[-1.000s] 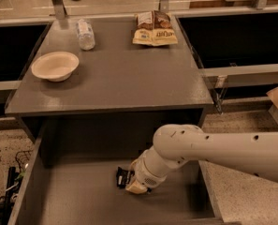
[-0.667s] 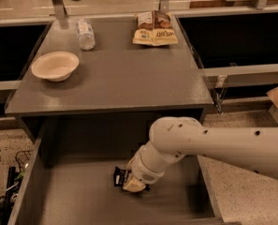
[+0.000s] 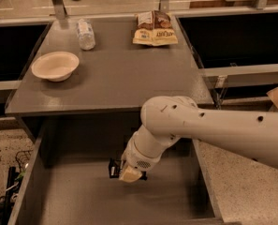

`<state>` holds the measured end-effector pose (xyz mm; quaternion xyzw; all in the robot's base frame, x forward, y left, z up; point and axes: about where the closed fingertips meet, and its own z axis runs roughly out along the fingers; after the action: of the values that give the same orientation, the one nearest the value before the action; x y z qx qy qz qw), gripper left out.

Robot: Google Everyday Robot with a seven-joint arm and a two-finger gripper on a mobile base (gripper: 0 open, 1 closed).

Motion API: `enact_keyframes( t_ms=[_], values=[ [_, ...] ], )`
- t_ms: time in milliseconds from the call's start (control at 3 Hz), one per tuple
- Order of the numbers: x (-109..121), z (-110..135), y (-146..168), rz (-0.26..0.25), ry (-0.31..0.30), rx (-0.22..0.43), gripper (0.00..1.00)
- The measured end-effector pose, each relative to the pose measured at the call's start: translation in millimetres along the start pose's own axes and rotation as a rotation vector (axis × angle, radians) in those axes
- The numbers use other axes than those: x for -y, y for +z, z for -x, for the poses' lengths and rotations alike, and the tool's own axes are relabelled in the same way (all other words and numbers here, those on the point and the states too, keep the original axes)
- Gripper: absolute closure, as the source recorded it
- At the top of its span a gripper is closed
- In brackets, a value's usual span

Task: Pick rxbar chocolate from top drawer and place on counter

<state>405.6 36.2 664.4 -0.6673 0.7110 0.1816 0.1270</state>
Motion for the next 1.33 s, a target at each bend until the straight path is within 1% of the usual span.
enact_keyframes(
  t_ms=[333, 667, 1000, 1333],
  values=[
    [5.3, 12.5, -34.3, -0.014, -0.018, -0.031, 1.00],
    [12.1, 17.8, -74.7, -0.047, -0.019, -0.072, 1.00],
    [25.9, 8.9, -124.5, -0.107, 0.020, -0.089, 1.00],
    [30.4, 10.2, -135.6, -0.118, 0.034, -0.097, 1.00]
  ],
)
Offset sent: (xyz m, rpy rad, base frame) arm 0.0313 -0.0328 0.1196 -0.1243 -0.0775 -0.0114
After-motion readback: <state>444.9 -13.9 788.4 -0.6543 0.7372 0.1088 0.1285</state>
